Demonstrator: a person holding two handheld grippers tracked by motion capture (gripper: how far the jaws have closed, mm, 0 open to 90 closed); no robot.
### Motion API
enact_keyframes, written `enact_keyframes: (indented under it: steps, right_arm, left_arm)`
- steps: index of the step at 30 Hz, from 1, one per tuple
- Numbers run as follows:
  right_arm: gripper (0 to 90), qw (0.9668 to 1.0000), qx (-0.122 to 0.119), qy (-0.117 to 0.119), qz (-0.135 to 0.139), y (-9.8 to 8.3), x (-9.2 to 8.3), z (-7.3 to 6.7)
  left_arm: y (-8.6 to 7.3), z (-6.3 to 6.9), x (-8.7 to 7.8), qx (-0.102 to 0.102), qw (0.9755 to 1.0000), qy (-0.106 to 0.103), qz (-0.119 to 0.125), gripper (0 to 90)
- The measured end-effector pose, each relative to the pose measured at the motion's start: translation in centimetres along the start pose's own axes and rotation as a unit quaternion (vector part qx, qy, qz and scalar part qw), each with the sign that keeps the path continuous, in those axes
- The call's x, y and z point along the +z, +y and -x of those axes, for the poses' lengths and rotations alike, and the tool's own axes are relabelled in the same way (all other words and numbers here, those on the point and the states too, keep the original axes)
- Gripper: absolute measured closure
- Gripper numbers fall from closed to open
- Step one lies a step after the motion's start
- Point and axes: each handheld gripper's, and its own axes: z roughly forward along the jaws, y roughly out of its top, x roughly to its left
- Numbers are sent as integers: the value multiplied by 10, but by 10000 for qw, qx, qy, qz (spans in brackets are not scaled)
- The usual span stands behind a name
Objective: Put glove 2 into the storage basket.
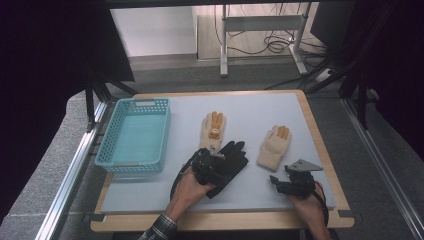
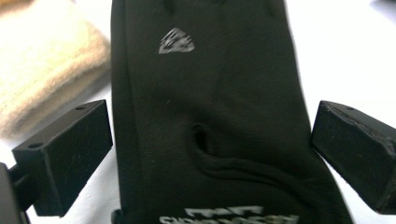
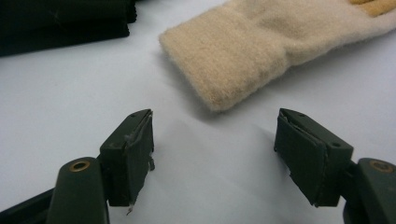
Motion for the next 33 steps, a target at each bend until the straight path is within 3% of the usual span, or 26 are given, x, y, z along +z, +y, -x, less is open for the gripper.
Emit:
enact_keyframes:
  steps: [2, 5, 6, 7, 8, 10, 12, 14, 19, 23, 26, 27, 28, 33]
  right_arm:
    - [277, 10000, 1, 1, 0, 0, 0, 0]
    - [277, 10000, 0, 1, 0, 0, 0, 0]
    - [277, 10000, -2, 2, -1, 0, 0, 0]
    - [277, 10000, -2, 2, 0, 0, 0, 0]
    - [277, 10000, -3, 2, 0, 0, 0, 0]
    - [276, 10000, -3, 2, 0, 0, 0, 0]
    - [276, 10000, -4, -1, 2, 0, 0, 0]
    - [276, 10000, -3, 0, 2, 0, 0, 0]
    - [276, 10000, -6, -1, 1, 0, 0, 0]
    - [275, 10000, -9, -2, 0, 0, 0, 0]
    - [275, 10000, -10, -2, -2, 0, 0, 0]
    - [275, 10000, -10, -2, -2, 0, 0, 0]
    - [275, 10000, -10, -1, -3, 0, 0, 0]
    - [275, 10000, -10, -2, -3, 0, 0, 0]
  left_arm:
    - [-1, -2, 3, 29, 9999, 117, -65, 0]
    - [-2, -6, 5, -25, 9999, -34, -101, 0]
    - [-2, -4, 5, 13, 9999, -65, -122, 0]
    - [-1, 5, 8, 212, 9994, -38, -265, 0]
    - [-1, 11, 10, 336, 9988, 119, -338, 0]
    - [-1, 14, 10, 379, 9986, 184, -318, 0]
    - [-1, 12, 10, 360, 9987, 166, -330, 0]
    - [-2, 5, 10, 118, 9993, 41, -344, 0]
    - [0, 4, 9, 151, 9990, 73, -411, 46]
    - [2, 0, 4, 122, 9988, 77, -471, 174]
    - [3, -5, -1, 88, 9987, 110, -486, 390]
    - [3, -7, -3, 73, 9988, 106, -476, 390]
    - [2, -10, -4, 50, 9990, 91, -441, 487]
    - [0, -7, -7, 186, 9991, 112, -373, 609]
